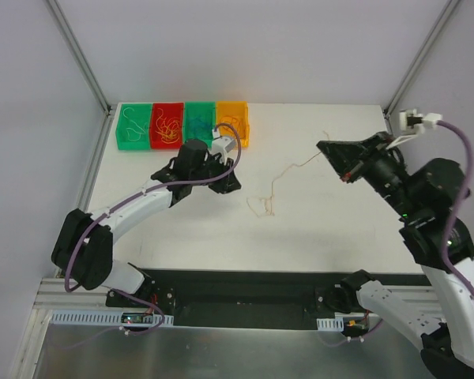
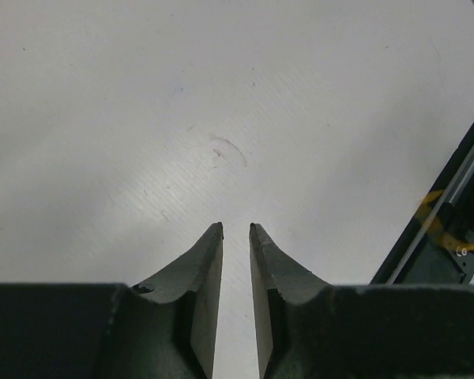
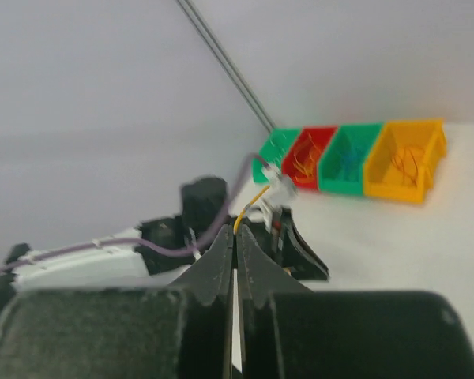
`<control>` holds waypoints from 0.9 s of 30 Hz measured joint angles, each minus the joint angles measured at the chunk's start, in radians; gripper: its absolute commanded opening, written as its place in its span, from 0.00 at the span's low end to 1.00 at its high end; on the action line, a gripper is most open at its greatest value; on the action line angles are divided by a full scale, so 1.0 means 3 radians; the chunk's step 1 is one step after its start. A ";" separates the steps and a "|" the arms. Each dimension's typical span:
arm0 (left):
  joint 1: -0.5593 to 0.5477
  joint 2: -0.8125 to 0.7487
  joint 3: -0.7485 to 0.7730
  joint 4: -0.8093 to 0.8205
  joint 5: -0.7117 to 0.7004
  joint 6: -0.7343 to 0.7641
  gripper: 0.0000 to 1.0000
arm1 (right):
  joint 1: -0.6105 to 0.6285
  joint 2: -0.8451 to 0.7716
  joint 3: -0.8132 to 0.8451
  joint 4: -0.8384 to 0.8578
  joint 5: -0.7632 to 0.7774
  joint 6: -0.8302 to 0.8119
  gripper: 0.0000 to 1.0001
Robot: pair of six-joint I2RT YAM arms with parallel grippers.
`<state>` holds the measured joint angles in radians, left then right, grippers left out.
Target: Untangle the cables
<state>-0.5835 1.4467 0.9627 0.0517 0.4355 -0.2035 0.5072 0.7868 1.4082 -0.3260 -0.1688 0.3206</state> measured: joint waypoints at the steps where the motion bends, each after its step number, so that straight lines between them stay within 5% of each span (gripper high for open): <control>1: 0.0042 -0.0048 0.0000 -0.0015 0.0029 -0.0011 0.25 | 0.0000 0.0005 -0.0120 -0.0003 -0.0013 0.0004 0.00; 12: 0.0205 -0.0423 0.0074 -0.0019 0.0300 -0.0072 0.55 | 0.0001 0.0286 -0.2000 0.0370 -0.0304 0.0366 0.00; 19: 0.0181 -0.0184 0.0128 0.0052 0.0827 -0.0149 0.67 | 0.0003 0.0615 -0.2107 0.0599 -0.0525 0.0502 0.00; 27: -0.0183 -0.0123 -0.0019 0.0423 0.1053 -0.0089 0.69 | 0.0042 0.0902 -0.2089 0.0880 -0.0819 0.0739 0.00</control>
<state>-0.6384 1.4097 0.9569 0.1787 0.7513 -0.2302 0.5198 1.0573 0.7815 -0.0620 -0.4145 0.5423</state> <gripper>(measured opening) 0.693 0.009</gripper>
